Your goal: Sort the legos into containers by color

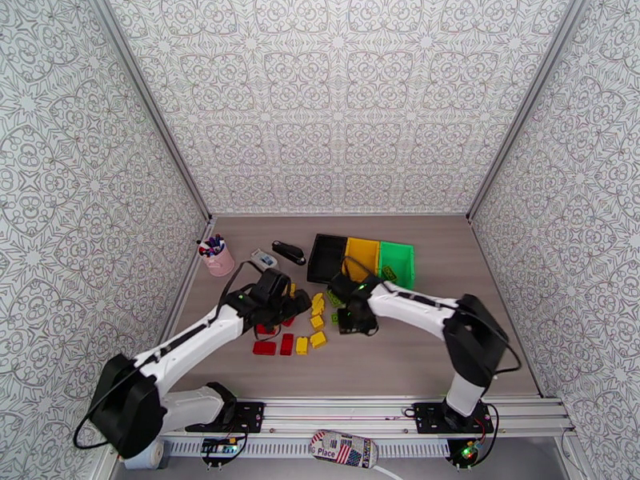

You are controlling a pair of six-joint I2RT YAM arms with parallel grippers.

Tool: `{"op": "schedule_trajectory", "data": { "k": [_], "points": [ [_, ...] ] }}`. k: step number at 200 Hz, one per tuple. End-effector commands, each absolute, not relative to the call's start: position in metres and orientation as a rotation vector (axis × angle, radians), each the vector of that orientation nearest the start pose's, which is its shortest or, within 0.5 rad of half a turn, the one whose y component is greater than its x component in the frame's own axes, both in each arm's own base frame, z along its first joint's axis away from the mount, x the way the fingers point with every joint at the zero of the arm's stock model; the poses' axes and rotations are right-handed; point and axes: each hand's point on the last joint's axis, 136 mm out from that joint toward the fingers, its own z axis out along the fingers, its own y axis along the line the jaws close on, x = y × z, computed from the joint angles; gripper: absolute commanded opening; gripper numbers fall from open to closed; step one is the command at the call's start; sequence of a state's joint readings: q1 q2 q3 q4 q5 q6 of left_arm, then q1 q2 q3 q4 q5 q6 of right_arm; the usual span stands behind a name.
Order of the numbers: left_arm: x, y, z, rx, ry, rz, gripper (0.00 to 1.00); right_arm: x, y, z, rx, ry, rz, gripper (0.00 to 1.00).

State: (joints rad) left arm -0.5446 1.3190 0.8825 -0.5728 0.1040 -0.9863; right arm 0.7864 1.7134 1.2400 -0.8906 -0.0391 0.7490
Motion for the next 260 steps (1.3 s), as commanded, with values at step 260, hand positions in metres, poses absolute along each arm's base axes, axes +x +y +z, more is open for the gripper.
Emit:
{"op": "schedule_trajectory", "data": {
  "k": [260],
  "points": [
    [0.355, -0.307, 0.200, -0.024, 2.564, -0.907, 0.99, 0.371, 0.137, 0.158, 0.382, 2.800, 0.386, 0.58]
  ]
}}
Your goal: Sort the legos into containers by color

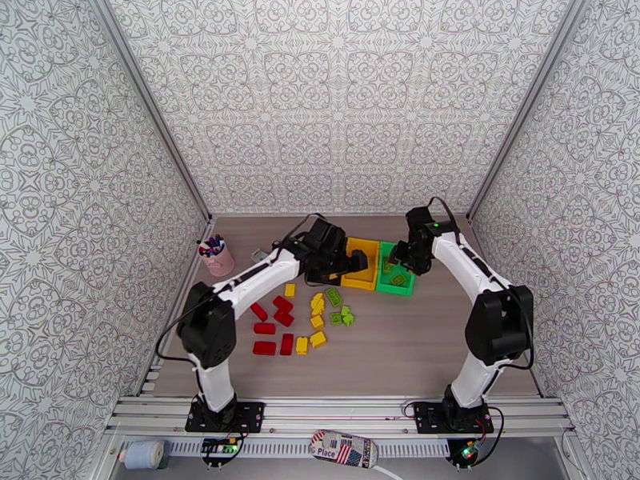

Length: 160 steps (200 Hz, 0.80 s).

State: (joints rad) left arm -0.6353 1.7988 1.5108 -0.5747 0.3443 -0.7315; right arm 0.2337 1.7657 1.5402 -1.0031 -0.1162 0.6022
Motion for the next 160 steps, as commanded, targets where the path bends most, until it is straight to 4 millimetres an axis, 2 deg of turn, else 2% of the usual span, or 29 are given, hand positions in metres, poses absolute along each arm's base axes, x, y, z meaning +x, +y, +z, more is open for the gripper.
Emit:
{"op": "schedule_trajectory", "data": {
  "k": [1, 18, 46, 73, 95, 123, 136, 160],
  "points": [
    [0.354, -0.306, 0.200, -0.029, 2.564, -0.904, 0.99, 0.370, 0.138, 0.159, 0.377, 2.800, 0.388, 0.58],
    [0.342, -0.277, 0.195, -0.121, 2.573, -0.834, 0.99, 0.354, 0.162, 0.153, 0.299, 2.824, 0.413, 0.60],
    [0.314, -0.232, 0.176, -0.273, 2.605, -0.792, 0.99, 0.322, 0.208, 0.129, 0.113, 2.894, 0.385, 0.61],
    [0.291, -0.202, 0.158, -0.351, 2.652, -0.748, 0.99, 0.289, 0.249, 0.110, 0.011, 2.947, 0.376, 0.63],
    [0.279, -0.180, 0.147, -0.412, 2.676, -0.697, 0.99, 0.276, 0.272, 0.101, -0.053, 2.957, 0.350, 0.65],
    [0.272, -0.160, 0.137, -0.531, 2.682, -0.762, 0.99, 0.270, 0.276, 0.085, -0.033, 3.004, 0.266, 0.65],
    [0.272, -0.153, 0.141, -0.572, 2.669, -0.813, 0.99, 0.267, 0.273, 0.082, -0.001, 3.030, 0.238, 0.65],
    [0.276, -0.147, 0.150, -0.540, 2.626, -0.849, 0.99, 0.265, 0.266, 0.078, 0.007, 3.032, 0.189, 0.67]
  ]
}}
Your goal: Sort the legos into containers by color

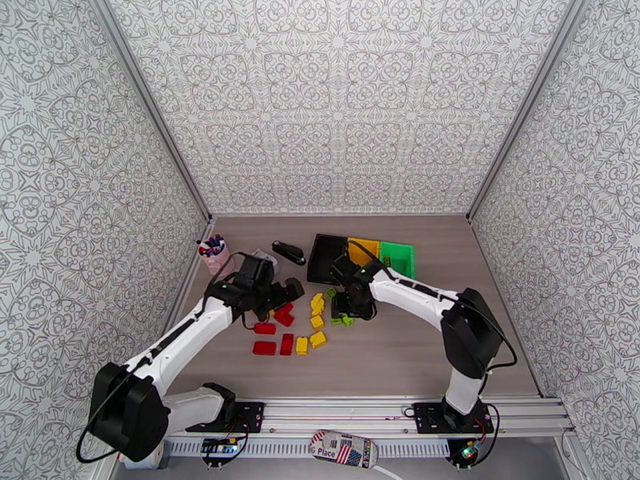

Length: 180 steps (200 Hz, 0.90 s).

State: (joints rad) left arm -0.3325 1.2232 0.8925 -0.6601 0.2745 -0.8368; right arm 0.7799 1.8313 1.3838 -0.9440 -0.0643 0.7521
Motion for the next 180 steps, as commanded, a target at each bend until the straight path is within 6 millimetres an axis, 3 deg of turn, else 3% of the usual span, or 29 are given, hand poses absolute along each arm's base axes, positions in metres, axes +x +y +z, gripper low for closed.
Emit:
{"op": "schedule_trajectory", "data": {
  "k": [1, 63, 79, 123, 180],
  "points": [
    [0.276, -0.147, 0.150, -0.537, 2.625, -0.851, 0.99, 0.265, 0.266, 0.078, 0.008, 3.031, 0.187, 0.67],
    [0.258, -0.146, 0.157, -0.492, 2.618, -0.858, 0.99, 0.255, 0.256, 0.062, -0.206, 3.073, 0.105, 0.62],
    [0.251, -0.140, 0.152, -0.576, 2.614, -0.822, 0.99, 0.250, 0.253, 0.057, -0.285, 3.093, 0.075, 0.60],
    [0.237, -0.148, 0.131, -0.678, 2.588, -0.776, 0.99, 0.251, 0.252, 0.041, -0.448, 3.103, 0.031, 0.60],
    [0.227, -0.146, 0.129, -0.723, 2.571, -0.704, 0.99, 0.262, 0.260, 0.031, -0.528, 3.094, 0.020, 0.60]
  ]
}}
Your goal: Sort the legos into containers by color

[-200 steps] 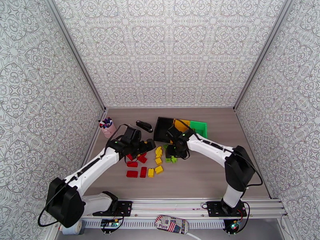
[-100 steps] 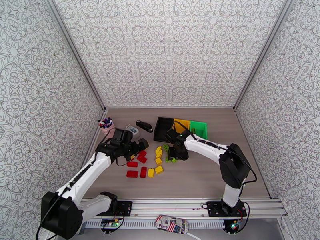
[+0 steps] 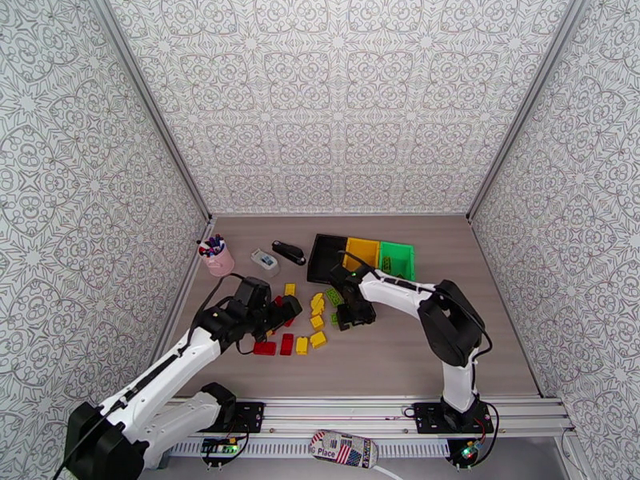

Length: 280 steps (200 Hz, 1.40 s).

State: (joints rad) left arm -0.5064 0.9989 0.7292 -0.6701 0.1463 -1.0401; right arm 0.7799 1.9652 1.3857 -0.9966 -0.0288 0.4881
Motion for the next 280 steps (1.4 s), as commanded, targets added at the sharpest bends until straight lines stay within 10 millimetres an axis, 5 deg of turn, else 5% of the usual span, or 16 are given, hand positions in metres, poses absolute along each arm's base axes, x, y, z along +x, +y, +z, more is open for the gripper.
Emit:
{"op": "schedule_trajectory", "data": {
  "k": [1, 101, 162, 220, 280],
  "points": [
    [0.227, -0.146, 0.128, -0.724, 2.572, -0.702, 0.99, 0.262, 0.261, 0.032, -0.529, 3.093, 0.021, 0.59],
    [0.233, -0.160, 0.128, -0.680, 2.606, -0.674, 0.99, 0.278, 0.267, 0.031, -0.554, 3.089, 0.035, 0.49],
    [0.251, -0.190, 0.130, -0.564, 2.638, -0.709, 0.99, 0.274, 0.251, 0.056, -0.474, 3.062, 0.067, 0.36],
    [0.289, -0.260, 0.146, -0.308, 2.606, -0.867, 0.99, 0.290, 0.202, 0.098, -0.189, 3.006, 0.157, 0.35],
    [0.342, -0.359, 0.159, -0.049, 2.678, -1.069, 0.99, 0.340, 0.134, 0.134, 0.276, 2.905, 0.340, 0.33]
  ]
}}
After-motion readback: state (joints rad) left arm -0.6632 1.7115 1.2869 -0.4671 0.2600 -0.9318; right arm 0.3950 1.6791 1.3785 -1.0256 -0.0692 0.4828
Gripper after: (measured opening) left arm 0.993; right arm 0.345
